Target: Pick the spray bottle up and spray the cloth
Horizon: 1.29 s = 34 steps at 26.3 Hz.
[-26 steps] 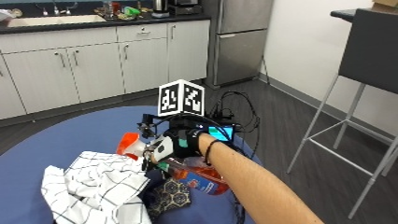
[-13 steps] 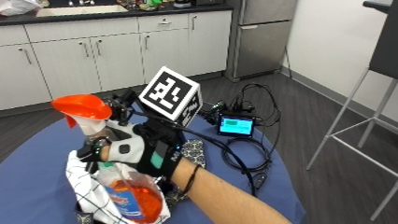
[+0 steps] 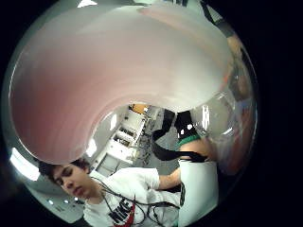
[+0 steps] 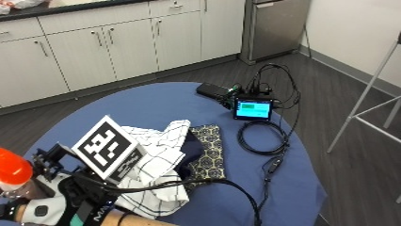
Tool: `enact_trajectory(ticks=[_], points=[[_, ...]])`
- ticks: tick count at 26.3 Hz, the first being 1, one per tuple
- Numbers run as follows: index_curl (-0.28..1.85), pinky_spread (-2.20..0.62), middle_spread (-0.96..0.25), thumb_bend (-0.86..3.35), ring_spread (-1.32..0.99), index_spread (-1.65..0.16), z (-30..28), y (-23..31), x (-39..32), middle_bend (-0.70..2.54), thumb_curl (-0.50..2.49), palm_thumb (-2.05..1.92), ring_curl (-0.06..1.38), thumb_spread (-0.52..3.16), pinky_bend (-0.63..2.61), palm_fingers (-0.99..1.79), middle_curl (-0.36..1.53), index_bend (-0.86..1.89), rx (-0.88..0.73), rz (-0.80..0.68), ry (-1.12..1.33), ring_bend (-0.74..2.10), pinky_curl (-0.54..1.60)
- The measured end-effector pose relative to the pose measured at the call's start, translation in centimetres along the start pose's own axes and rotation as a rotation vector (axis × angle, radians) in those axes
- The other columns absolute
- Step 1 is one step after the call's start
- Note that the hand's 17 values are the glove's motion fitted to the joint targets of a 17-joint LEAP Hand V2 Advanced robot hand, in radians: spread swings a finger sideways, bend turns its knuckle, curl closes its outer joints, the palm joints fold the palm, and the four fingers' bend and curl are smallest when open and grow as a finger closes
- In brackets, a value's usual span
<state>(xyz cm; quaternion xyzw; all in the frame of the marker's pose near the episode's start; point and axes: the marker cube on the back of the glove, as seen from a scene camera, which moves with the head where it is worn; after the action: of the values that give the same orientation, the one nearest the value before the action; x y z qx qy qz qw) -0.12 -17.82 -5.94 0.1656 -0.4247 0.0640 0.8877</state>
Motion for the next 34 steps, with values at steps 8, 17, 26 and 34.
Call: enact_trajectory(ticks=[8, 17, 26, 34], points=[[0.31, 0.07, -0.06, -0.03, -0.08, -0.19, 3.5, -0.2, 4.4, 0.52, 0.51, 0.76, 0.39, 1.01, 0.28, 1.12, 0.45, 0.1, 0.021, 0.036, 0.014, 0.48, 0.32], [0.31, 0.08, -0.07, -0.02, -0.09, -0.2, 9.0, -0.7, 3.8, 0.5, 0.49, 0.79, 0.39, 0.99, 0.26, 1.12, 0.44, 0.11, -0.086, 0.018, 0.005, 0.48, 0.32], [0.28, 0.08, -0.08, -0.03, -0.09, -0.22, 8.1, 0.7, 4.2, 0.42, 0.47, 0.79, 0.4, 0.98, 0.31, 0.88, 0.43, 0.07, -0.139, -0.013, 0.075, 0.44, 0.34], [0.24, 0.08, -0.08, -0.02, -0.08, -0.22, 0.3, 7.7, 2.8, 0.37, 0.45, 0.8, 0.38, 0.99, 0.37, 0.87, 0.41, 0.08, -0.199, -0.184, 0.326, 0.41, 0.35]])
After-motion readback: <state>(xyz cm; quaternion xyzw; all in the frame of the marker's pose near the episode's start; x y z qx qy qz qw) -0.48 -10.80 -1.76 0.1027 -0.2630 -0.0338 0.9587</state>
